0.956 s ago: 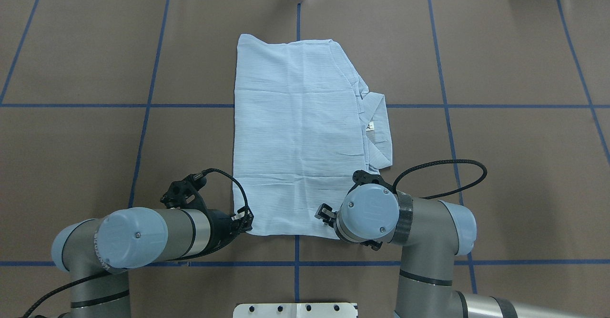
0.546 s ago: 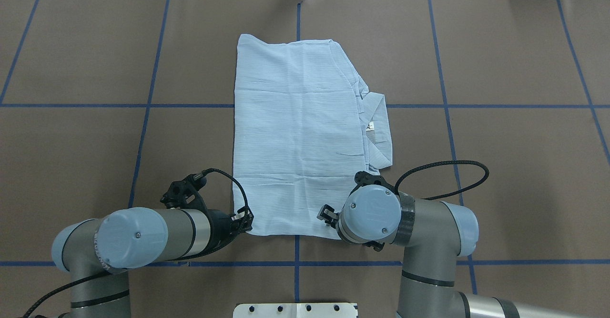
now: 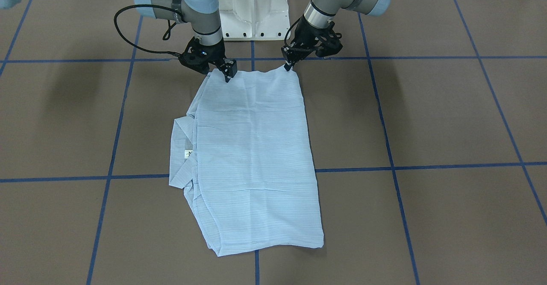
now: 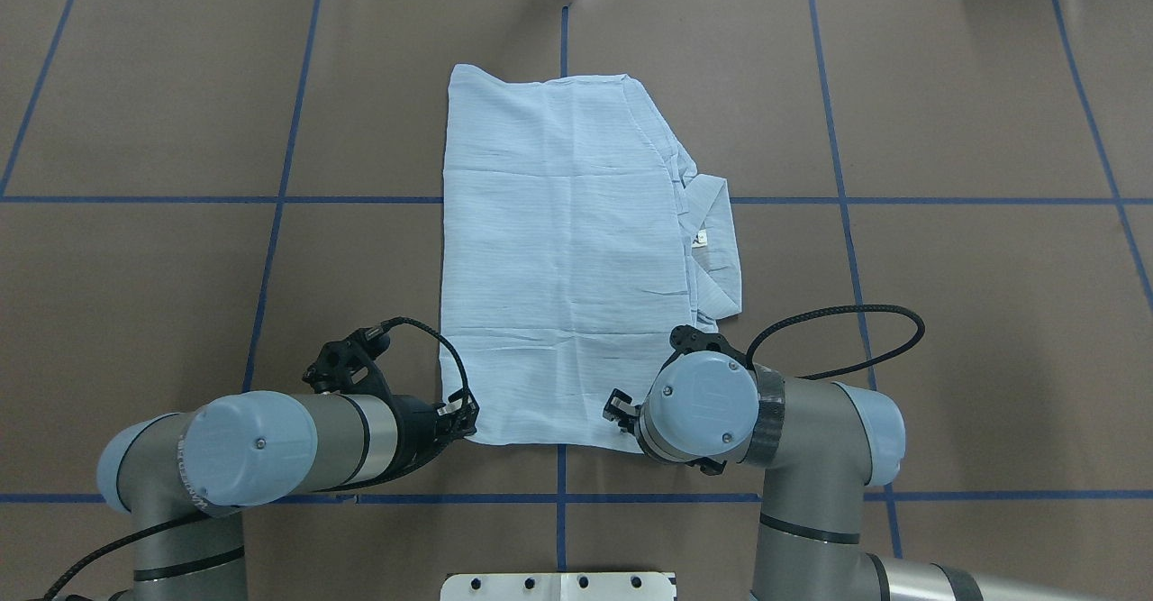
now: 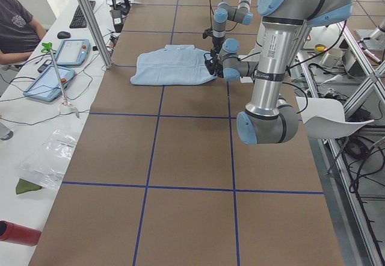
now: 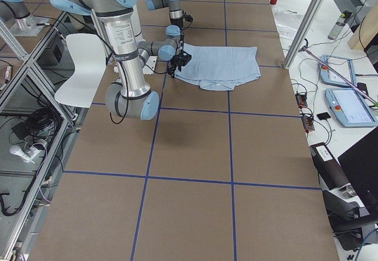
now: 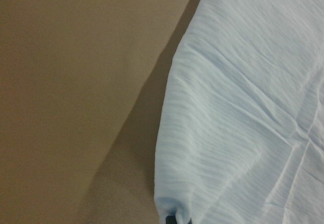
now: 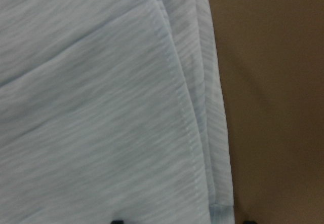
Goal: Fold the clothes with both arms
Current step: 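Grasp the near edge of the shirt with both grippers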
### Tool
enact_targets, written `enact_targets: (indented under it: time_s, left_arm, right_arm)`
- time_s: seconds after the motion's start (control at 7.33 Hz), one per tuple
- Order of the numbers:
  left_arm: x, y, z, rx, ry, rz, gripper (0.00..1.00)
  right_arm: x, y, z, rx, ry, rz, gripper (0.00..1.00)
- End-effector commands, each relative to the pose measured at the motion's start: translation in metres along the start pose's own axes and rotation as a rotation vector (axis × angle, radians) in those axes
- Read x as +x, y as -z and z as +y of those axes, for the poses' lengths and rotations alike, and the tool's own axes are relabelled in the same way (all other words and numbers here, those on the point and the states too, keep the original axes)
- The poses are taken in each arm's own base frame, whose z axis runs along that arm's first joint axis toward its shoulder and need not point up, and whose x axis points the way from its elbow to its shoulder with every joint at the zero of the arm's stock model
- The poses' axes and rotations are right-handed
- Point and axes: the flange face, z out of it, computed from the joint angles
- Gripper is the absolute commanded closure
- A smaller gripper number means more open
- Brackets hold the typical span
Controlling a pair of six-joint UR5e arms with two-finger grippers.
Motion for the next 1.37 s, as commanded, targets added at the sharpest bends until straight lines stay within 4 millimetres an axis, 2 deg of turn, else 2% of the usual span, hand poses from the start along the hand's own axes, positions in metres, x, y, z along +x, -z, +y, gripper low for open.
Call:
enact_targets:
  time_s: [0.0, 0.27, 0.55, 0.82, 0.96, 1.09, 1.23]
  left_arm:
    - [0.000, 0.000, -0.003, 0.004, 0.002, 0.000, 1.00]
    - [-0.001, 0.000, -0.003, 0.003, 0.000, -0.002, 1.00]
    - [0.000, 0.000, -0.003, 0.005, 0.002, -0.001, 1.00]
    - [-0.001, 0.000, -0.003, 0.003, 0.000, -0.002, 1.00]
    - [0.000, 0.000, -0.002, 0.003, 0.002, 0.000, 1.00]
    - [0.000, 0.000, -0.002, 0.003, 0.002, 0.000, 1.00]
    - [0.001, 0.001, -0.002, 0.002, 0.000, 0.001, 1.00]
  right_arm:
    - [-0.001, 0.002, 0.001, -0.001, 0.002, -0.001, 0.35]
    - [-0.003, 0.009, 0.001, -0.003, 0.002, -0.004, 0.53]
    - [-0.004, 0.013, 0.001, -0.002, 0.003, -0.005, 0.67]
    - [-0.006, 0.023, 0.000, -0.004, 0.000, -0.023, 0.88]
    - [-0.007, 0.028, 0.000, -0.007, -0.001, -0.032, 0.96]
    - [-0.009, 0.035, 0.001, -0.012, 0.000, -0.048, 1.00]
    - [-0.011, 0.043, 0.000, -0.013, -0.002, -0.063, 1.00]
